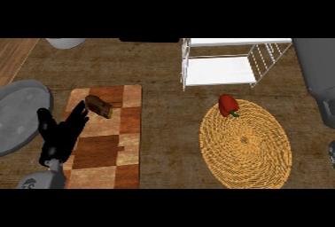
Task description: Pick the croissant from the placemat and place it in the tiered shelf
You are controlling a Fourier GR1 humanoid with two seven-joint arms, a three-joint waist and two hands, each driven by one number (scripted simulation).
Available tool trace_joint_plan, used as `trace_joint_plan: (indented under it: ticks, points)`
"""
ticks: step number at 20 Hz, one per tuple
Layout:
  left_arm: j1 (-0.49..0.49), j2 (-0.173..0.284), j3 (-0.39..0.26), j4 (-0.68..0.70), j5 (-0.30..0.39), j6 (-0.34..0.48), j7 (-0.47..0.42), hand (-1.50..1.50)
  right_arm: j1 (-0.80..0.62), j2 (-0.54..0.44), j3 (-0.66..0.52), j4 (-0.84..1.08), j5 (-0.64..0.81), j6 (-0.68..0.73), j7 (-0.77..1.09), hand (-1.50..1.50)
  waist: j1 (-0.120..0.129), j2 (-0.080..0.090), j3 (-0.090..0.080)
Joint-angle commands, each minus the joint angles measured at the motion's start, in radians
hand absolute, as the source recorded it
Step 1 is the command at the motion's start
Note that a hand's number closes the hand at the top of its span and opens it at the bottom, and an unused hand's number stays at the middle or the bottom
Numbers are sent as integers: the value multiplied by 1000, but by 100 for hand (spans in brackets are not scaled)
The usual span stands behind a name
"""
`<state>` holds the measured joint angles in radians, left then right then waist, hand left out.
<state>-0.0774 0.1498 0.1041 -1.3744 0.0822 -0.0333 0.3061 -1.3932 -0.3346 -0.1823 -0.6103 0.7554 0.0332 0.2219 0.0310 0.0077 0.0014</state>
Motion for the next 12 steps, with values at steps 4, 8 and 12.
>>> trace_joint_plan:
  ticks: [4, 8, 12]
  points:
    - [0, -7, -7, -2, -7, 9, 33, 0, -78, -44, -25, 155, 5, -25, -109, 150, 9, 4, -2]
    - [-1, 26, 25, 0, 21, -24, 27, 0, -69, -59, 18, 179, 47, 5, -120, 150, 2, 2, -2]
    - [18, -17, -4, 15, -5, 1, -9, 0, -82, -17, -106, 162, -61, -89, -39, 150, -4, -1, -1]
